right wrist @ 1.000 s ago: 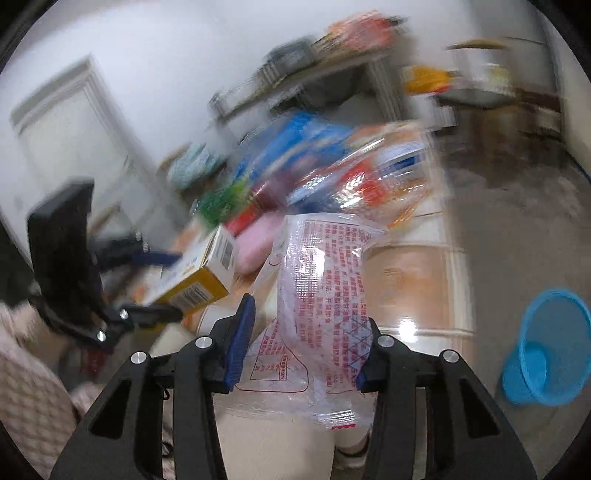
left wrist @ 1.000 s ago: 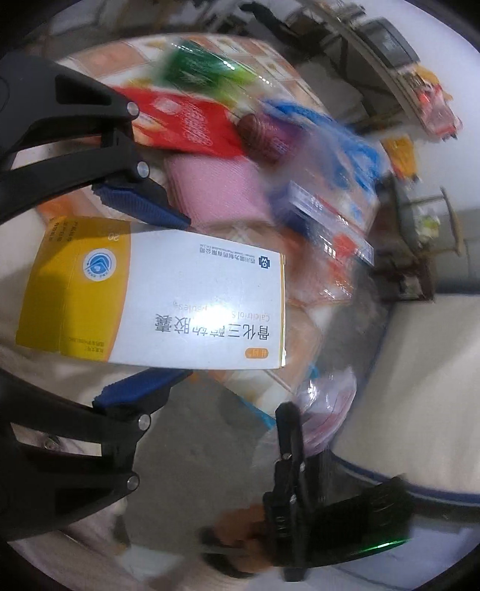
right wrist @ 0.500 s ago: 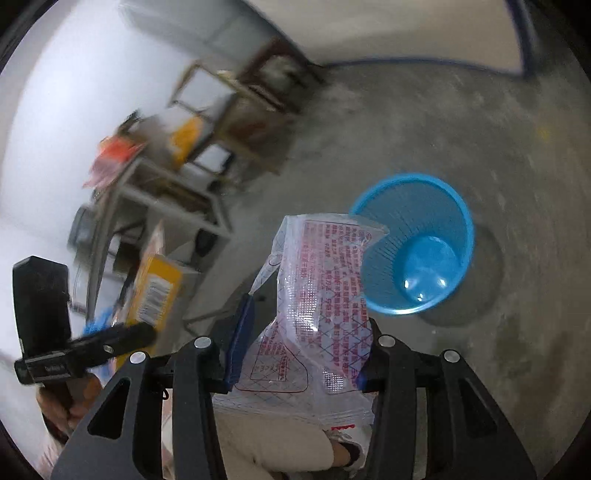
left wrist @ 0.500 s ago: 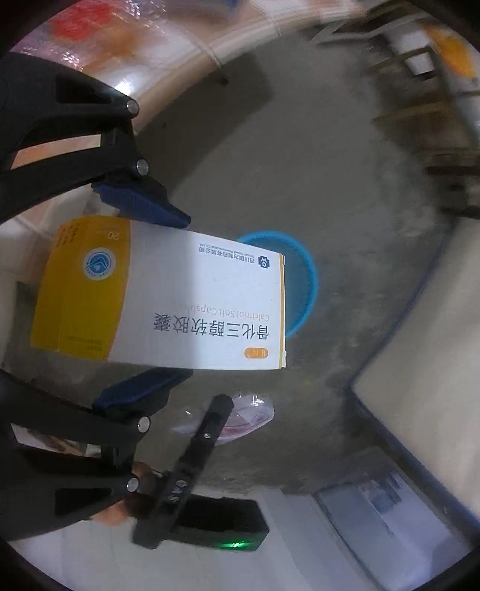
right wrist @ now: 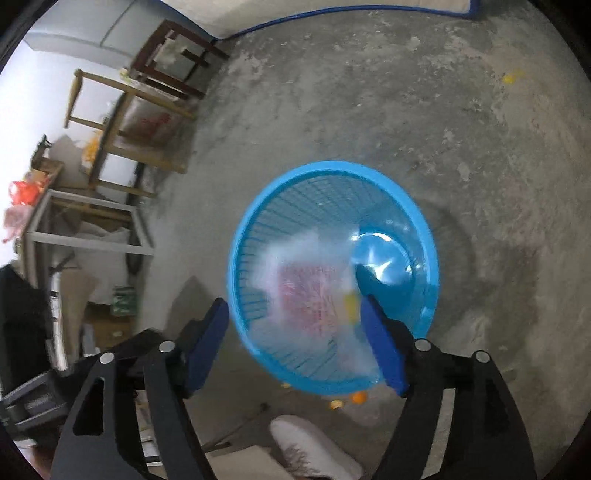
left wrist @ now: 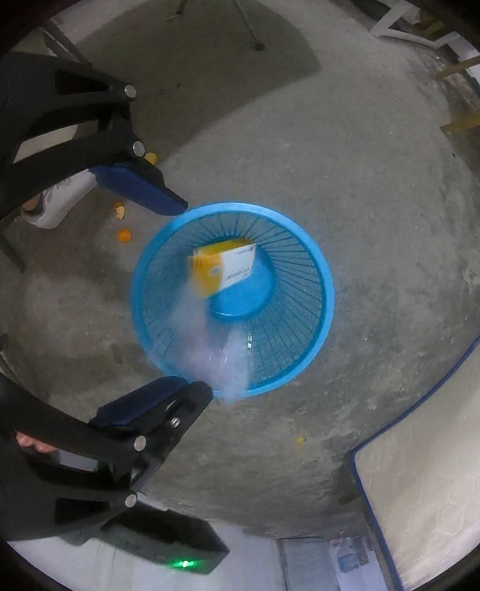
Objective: Collect trash
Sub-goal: 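Carry both items over the blue wastebasket and open both tools to drop them, then return both tools to the table and reach toward the red snack bag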
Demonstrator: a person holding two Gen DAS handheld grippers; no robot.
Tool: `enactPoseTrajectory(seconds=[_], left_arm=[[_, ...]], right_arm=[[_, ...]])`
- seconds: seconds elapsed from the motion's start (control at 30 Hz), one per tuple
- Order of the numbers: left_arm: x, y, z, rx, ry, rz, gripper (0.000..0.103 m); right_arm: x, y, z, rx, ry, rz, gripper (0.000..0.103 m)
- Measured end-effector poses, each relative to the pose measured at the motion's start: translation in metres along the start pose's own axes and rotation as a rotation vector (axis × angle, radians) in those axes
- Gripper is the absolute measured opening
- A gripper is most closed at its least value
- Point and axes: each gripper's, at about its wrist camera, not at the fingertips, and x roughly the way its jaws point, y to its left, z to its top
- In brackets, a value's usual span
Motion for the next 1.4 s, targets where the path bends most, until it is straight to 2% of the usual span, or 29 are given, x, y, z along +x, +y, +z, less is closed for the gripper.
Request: enactPoseTrajectory(seconds=[0.17, 0.37, 0.47, 0.53, 0.63, 0.8, 0.87, 0.93, 1.07, 1.2, 1.4], left_arm=[[-0.024, 0.006, -0.012, 0.030, -0.032, -0.025, 0.085], [-0.089, 0.000, -0.043, 0.108, -0.108, -0.055, 0.085], [-0.123, -0.007, -0.066, 0.183, -0.165, -0.023, 0.085], [-0.155, -0.010, -0.088, 0.240, -0.244, 0.010, 0.085], [-0.199, -0.010, -0.132, 0.309, -0.320, 0.038, 0.085], [-0.243, 0.009, -0.204, 0.320, -0.342, -0.013, 0.085], [-0.255, 0.024, -0.233, 0.304, -0.376, -0.041, 0.085], [-0.270, 0.045, -0.267, 0.264, -0.454, -0.035, 0.085], [-0.293, 0.086, -0.323, 0.171, -0.570, -0.022, 0.086], [-0.307, 0.131, -0.376, 0.081, -0.662, 0.016, 0.090], [-0.324, 0.205, -0.440, -0.052, -0.746, 0.021, 0.094]], right_arm=[[-0.003, -0.014, 0.001, -0.010, -0.041, -0.028, 0.073], [-0.035, -0.021, -0.013, -0.040, -0.112, -0.025, 0.073], [-0.062, -0.018, -0.032, -0.069, -0.147, -0.010, 0.073], [-0.086, -0.011, -0.049, -0.109, -0.178, -0.010, 0.073], [-0.119, 0.001, -0.074, -0.178, -0.222, -0.008, 0.076], [-0.175, 0.034, -0.128, -0.336, -0.332, -0.074, 0.087], [-0.189, 0.053, -0.147, -0.404, -0.362, -0.117, 0.090], [-0.202, 0.077, -0.167, -0.483, -0.394, -0.156, 0.094], [-0.222, 0.130, -0.201, -0.626, -0.435, -0.167, 0.096], [-0.232, 0.187, -0.238, -0.762, -0.443, -0.082, 0.096], [-0.218, 0.267, -0.289, -0.958, -0.368, 0.055, 0.096]])
